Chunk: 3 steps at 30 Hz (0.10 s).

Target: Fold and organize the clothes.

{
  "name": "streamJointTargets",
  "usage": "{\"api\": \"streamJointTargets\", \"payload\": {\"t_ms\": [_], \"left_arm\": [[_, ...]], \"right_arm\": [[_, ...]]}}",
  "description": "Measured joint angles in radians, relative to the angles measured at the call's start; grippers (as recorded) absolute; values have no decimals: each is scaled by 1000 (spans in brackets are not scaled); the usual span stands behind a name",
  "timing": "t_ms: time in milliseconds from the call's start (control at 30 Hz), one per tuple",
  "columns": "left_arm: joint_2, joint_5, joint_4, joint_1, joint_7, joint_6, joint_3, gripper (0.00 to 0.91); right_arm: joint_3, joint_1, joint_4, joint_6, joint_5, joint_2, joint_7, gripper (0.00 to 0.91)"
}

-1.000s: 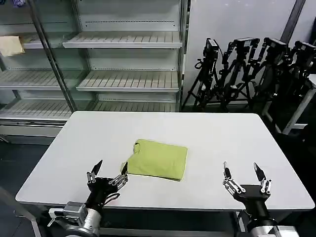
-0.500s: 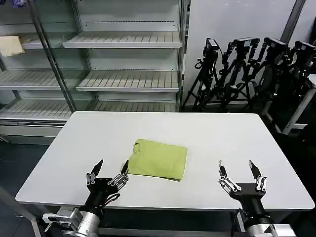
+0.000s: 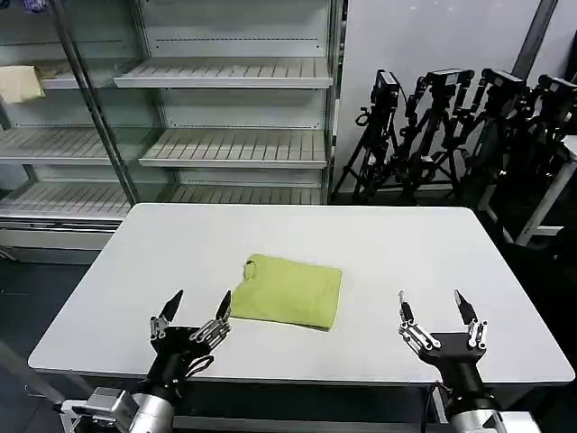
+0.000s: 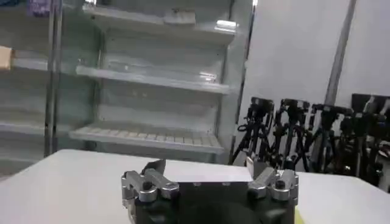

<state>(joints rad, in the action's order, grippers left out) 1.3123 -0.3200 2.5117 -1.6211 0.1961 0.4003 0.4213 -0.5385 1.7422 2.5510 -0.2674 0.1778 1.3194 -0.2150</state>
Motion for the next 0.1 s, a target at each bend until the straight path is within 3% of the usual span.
{"api": "streamJointTargets", "payload": {"t_ms": [100], "left_arm": [[-2, 12, 4, -6, -13, -1, 5, 907]], "right_arm": [[7, -1, -6, 0, 0, 1, 0, 907]]}}
